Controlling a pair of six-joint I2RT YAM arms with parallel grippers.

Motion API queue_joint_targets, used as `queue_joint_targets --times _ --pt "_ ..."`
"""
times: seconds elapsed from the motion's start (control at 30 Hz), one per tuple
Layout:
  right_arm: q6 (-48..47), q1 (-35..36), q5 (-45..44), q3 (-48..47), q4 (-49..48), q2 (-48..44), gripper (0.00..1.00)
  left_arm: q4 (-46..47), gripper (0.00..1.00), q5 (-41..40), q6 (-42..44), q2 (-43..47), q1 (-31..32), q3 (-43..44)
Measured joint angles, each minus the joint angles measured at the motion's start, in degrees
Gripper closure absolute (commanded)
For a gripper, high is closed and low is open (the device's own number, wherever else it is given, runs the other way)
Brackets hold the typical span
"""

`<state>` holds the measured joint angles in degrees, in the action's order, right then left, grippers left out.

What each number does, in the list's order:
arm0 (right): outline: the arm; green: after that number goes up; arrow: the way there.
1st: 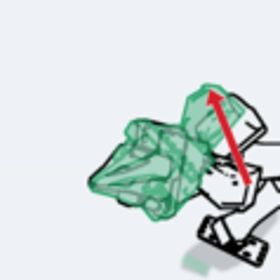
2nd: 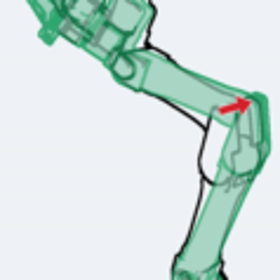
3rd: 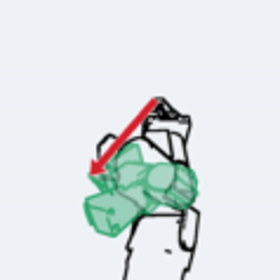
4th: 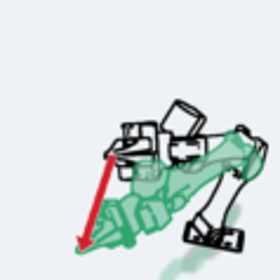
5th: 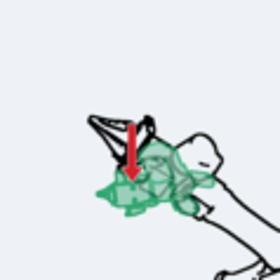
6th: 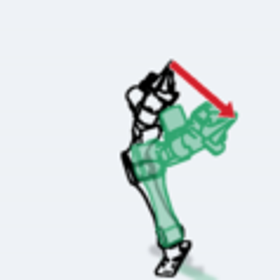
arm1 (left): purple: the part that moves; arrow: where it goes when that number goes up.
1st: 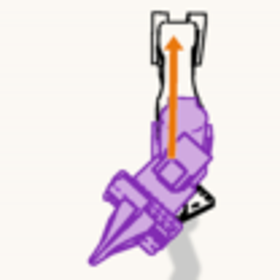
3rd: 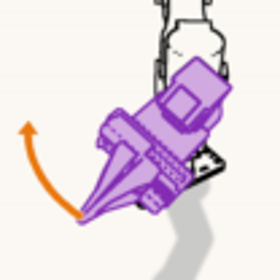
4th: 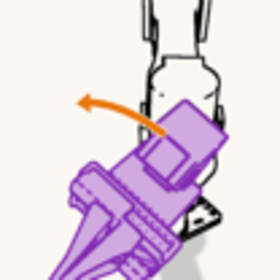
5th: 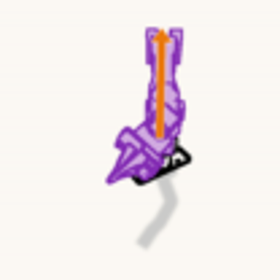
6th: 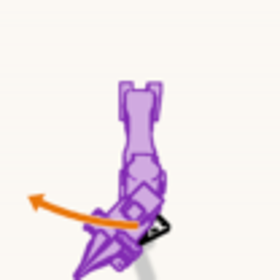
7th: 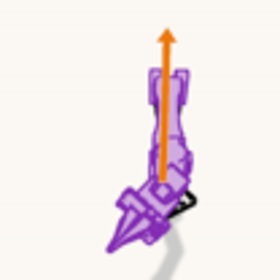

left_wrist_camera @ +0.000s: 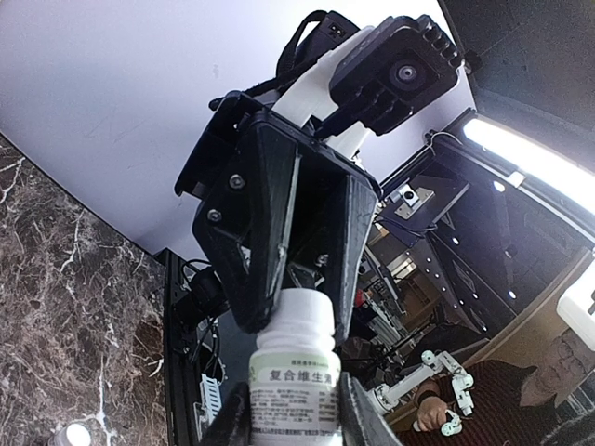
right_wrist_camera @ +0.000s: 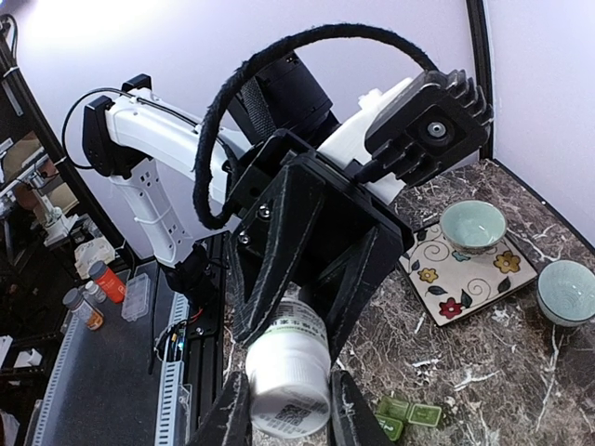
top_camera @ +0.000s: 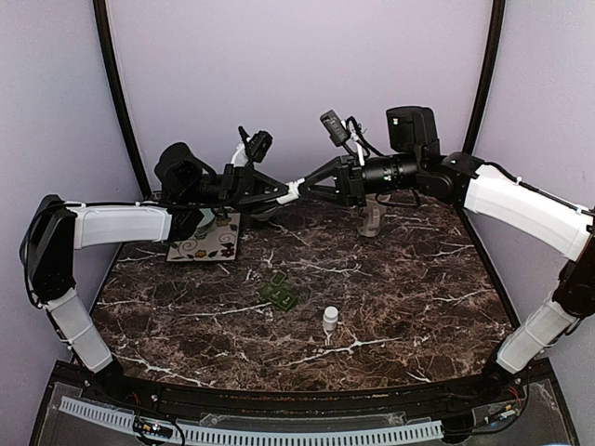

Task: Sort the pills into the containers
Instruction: Unscrew the lid of the pill bottle.

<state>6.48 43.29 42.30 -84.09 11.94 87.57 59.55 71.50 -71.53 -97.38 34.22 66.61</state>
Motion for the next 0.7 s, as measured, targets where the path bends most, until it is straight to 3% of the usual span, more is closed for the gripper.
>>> queue_joint_targets --times 0.23,0.7 --pt "1.6 0.1 0.0 0.0 0.3 0.0 0.45 0.4 1.00 0.5 1.4 0.0 0.0 0.0" --pt "4.2 0.1 -0.2 0.1 0.3 0.0 0.41 -5.6 1.00 0.5 10.0 1.0 0.1 0.0"
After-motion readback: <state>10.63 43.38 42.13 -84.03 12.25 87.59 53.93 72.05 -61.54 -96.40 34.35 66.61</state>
